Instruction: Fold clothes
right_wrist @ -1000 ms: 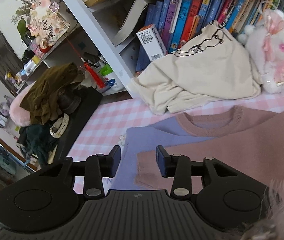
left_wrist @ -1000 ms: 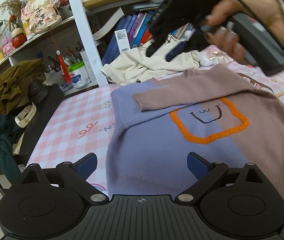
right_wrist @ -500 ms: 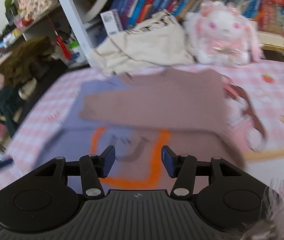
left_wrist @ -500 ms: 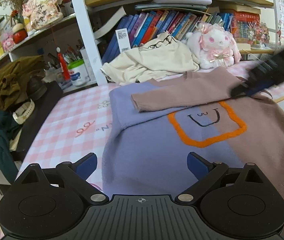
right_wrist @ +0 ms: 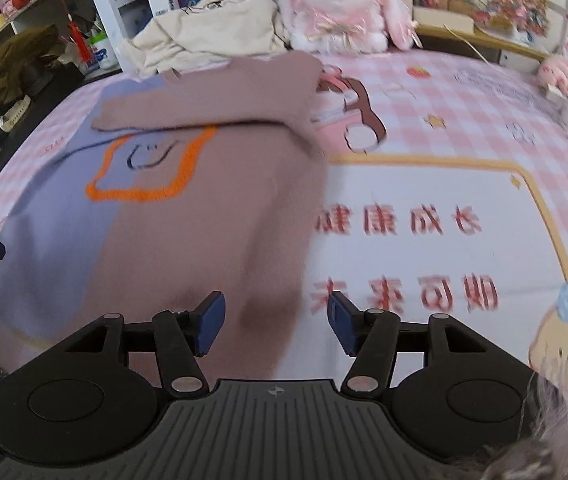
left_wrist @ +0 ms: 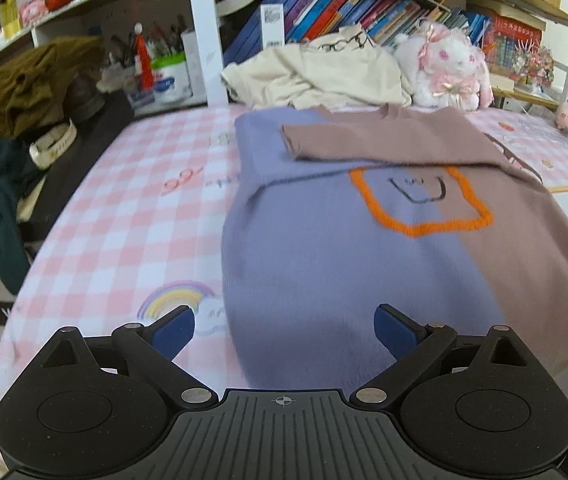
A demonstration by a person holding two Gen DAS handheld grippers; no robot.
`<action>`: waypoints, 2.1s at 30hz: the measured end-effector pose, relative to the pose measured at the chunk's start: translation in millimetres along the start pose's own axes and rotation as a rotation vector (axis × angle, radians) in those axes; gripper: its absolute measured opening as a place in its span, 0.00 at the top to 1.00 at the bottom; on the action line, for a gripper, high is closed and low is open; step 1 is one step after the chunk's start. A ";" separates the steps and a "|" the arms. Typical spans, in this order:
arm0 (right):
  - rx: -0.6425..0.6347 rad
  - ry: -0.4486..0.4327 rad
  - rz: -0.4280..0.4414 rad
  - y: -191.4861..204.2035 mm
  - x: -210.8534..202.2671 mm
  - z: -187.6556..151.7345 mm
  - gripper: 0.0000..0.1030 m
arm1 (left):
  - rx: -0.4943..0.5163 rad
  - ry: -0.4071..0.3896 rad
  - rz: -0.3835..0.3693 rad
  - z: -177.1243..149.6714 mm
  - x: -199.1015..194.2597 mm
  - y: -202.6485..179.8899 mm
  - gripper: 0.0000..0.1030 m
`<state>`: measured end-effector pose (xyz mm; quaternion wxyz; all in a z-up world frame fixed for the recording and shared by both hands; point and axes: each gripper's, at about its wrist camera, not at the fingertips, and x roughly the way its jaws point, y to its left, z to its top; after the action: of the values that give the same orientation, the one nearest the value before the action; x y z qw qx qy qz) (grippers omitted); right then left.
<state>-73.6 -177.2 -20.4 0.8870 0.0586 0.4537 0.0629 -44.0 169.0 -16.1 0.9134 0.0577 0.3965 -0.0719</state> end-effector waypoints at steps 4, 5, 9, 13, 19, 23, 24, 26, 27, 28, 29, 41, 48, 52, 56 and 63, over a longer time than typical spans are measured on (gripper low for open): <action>0.045 0.033 0.022 -7.8 -2.7 -12.2 0.45 | -0.053 0.029 -0.041 -6.5 -0.6 7.6 0.05; 0.054 0.040 0.026 -8.2 -2.5 -13.4 0.45 | -0.072 0.028 -0.046 -7.4 -1.5 10.1 0.06; 0.094 0.047 0.035 -12.7 -3.1 -17.0 0.47 | -0.159 0.035 -0.057 -10.1 -3.1 21.3 0.10; 0.130 0.048 0.044 -16.9 -1.2 -16.1 0.53 | -0.253 0.080 -0.053 -12.6 2.6 36.6 0.26; 0.170 0.045 0.026 -20.4 3.6 -9.3 0.69 | -0.416 0.117 -0.108 -12.9 14.1 50.7 0.55; 0.166 0.068 0.048 -16.4 10.1 -2.9 0.88 | -0.436 0.127 -0.134 -10.9 19.8 48.6 0.90; 0.165 0.063 0.031 -15.1 10.6 -2.0 0.89 | -0.431 0.130 -0.135 -10.3 21.3 47.2 0.96; 0.168 0.043 0.003 -14.4 9.5 -1.6 0.92 | -0.356 0.128 -0.116 -5.7 21.6 39.5 0.96; 0.170 0.034 -0.009 -14.2 8.9 -1.4 0.93 | -0.301 0.121 -0.093 -2.9 19.6 33.8 0.96; 0.171 0.027 -0.009 -14.2 7.5 -1.2 0.93 | -0.244 0.106 -0.077 0.1 15.1 26.6 0.96; 0.162 0.016 0.017 -12.2 4.0 0.0 0.93 | -0.188 0.087 -0.063 3.3 9.9 18.9 0.96; 0.243 0.050 0.243 -17.4 2.8 5.6 0.81 | -0.346 0.119 -0.274 -5.7 6.6 40.9 0.49; 0.347 0.126 0.256 -30.5 13.9 -8.8 0.78 | -0.443 0.150 -0.321 -24.1 11.0 49.0 0.53; 0.370 0.118 0.275 -32.8 17.9 -6.6 0.78 | -0.494 0.146 -0.340 -25.4 14.0 56.1 0.54; 0.393 0.123 0.299 -33.1 23.1 -2.6 0.78 | -0.543 0.150 -0.354 -24.9 19.7 61.8 0.58; 0.340 0.112 0.231 -33.0 15.8 -3.6 0.93 | -0.508 0.183 -0.335 -25.1 24.5 62.4 0.96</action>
<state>-65.4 -206.9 -40.4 0.8245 0.2556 0.4967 0.0899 -34.3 232.3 -48.1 0.8345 -0.2323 0.4863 -0.1146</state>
